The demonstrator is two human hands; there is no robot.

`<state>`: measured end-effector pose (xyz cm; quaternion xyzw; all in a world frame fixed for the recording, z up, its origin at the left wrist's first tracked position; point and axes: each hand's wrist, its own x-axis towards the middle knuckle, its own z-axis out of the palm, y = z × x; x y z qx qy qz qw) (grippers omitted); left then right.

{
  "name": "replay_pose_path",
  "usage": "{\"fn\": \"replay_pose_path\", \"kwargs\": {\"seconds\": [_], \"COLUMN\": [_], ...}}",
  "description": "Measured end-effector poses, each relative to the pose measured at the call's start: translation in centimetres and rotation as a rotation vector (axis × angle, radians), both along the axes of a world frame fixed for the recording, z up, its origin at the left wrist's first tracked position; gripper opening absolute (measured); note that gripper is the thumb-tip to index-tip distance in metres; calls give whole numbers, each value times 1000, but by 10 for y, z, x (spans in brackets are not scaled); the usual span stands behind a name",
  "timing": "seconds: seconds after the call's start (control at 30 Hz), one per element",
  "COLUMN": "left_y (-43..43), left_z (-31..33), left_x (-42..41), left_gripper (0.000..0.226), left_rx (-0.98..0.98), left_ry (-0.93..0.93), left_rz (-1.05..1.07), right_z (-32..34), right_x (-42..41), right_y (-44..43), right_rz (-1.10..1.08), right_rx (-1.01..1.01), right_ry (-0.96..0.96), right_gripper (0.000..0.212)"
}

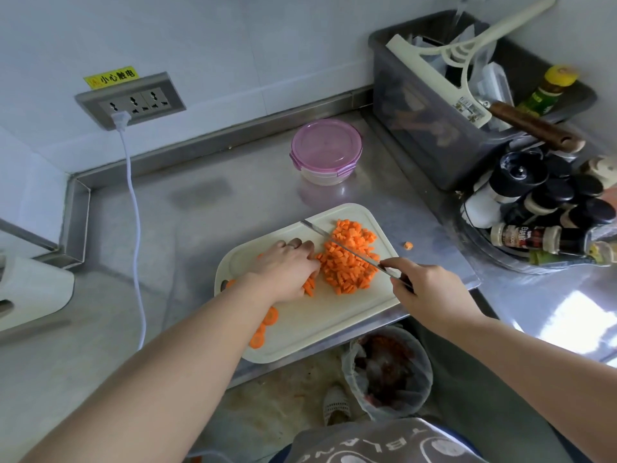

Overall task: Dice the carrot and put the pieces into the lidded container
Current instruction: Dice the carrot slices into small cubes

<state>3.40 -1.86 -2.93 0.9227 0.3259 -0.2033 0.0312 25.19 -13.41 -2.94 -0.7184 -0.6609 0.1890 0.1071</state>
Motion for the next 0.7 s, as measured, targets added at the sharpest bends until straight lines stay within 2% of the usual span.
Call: {"fn": "replay_pose_path", "kwargs": {"seconds": [0.3,0.43,0.57,0.63,0.7], "left_y": [-8,-22,-43,-51,-54], "left_z": [-7,-13,-18,-20,-20], "left_x": [-4,-9,-10,-9,-11], "left_gripper": [34,34,34,34,37], "left_rx": [-12,-62,-29,10,26], "left_ry": [-15,-89,-146,-174,-213], "left_rz": [67,297,497,525,555], "right_z": [5,5,-1,-3,-7], "right_x": [-16,-31,-47,-56,-62], "right_y": [-1,-1,0,0,-1], "right_rz": [-26,-38,-60,-61,-54], "right_rx": [-25,-131,-271,-300,-322], "right_ry": [134,206,262,273,278], "right_gripper": [33,30,16,28,30]}}
